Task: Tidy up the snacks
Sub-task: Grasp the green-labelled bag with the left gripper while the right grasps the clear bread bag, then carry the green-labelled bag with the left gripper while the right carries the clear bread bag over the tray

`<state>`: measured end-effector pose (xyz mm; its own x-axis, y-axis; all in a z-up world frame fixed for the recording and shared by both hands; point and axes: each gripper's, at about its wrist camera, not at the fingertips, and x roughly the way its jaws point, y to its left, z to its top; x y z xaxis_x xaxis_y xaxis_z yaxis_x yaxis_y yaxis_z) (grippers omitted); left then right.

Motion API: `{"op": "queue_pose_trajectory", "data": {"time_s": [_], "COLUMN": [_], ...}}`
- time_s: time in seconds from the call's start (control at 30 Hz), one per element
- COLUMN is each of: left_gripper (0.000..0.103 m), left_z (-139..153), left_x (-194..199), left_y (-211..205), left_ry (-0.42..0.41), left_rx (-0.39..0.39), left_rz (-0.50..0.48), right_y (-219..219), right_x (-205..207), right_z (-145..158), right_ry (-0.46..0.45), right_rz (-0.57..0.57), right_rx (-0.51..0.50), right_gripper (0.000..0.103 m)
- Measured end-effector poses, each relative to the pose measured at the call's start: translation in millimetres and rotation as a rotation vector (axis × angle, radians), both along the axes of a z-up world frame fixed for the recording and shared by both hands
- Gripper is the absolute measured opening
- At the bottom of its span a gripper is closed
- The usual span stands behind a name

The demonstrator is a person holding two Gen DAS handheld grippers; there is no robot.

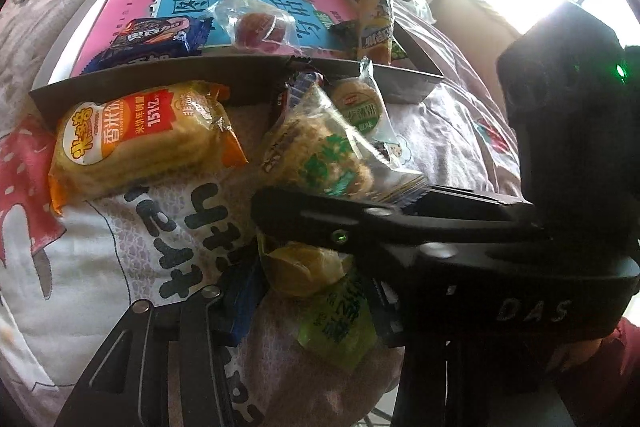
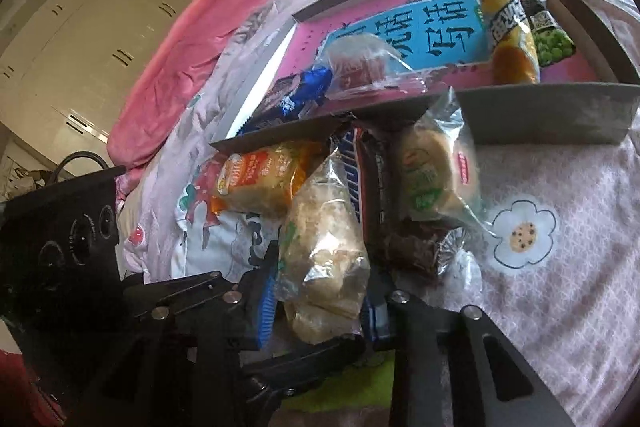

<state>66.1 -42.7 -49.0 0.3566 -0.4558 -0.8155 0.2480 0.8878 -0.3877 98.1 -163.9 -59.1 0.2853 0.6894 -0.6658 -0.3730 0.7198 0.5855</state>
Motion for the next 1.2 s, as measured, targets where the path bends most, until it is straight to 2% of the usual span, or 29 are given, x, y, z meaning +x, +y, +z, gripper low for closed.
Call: {"op": "queue_pose_trajectory", "data": {"time_s": [0.17,0.33,0.47,0.8,1.2], "left_gripper": [0.038,0.038,0.037,0.037,0.038], "left_z": [1,9,19,52,67], "left_x": [0,-2,-5,-10,7], "left_y": [8,11,15,39,70], "left_ry": [-0.002,-0.014,-0.037,-0.117,-0.164], "left_rx": [-0.038,-0.054,-0.059,-0.063,-0.044], "left_rz": [0.020,0.023,0.029,0.091,0.190], "right_y": [-15,-26,-35,-54,-68], "right_x": [-5,-11,-12,-8,-4], "right_z": [14,34,45,50,56], "right_ry": [-0.070,-0.164,-0.227,-0.240,-0.263], "right_rz": [-0.048,-0.082,-0.109,-0.166,-0.215], "right_rx": [0.021,0.037,0.012,0.030,0.027], "right_gripper": [0.032,0.032,0.032,0.032,0.032]}}
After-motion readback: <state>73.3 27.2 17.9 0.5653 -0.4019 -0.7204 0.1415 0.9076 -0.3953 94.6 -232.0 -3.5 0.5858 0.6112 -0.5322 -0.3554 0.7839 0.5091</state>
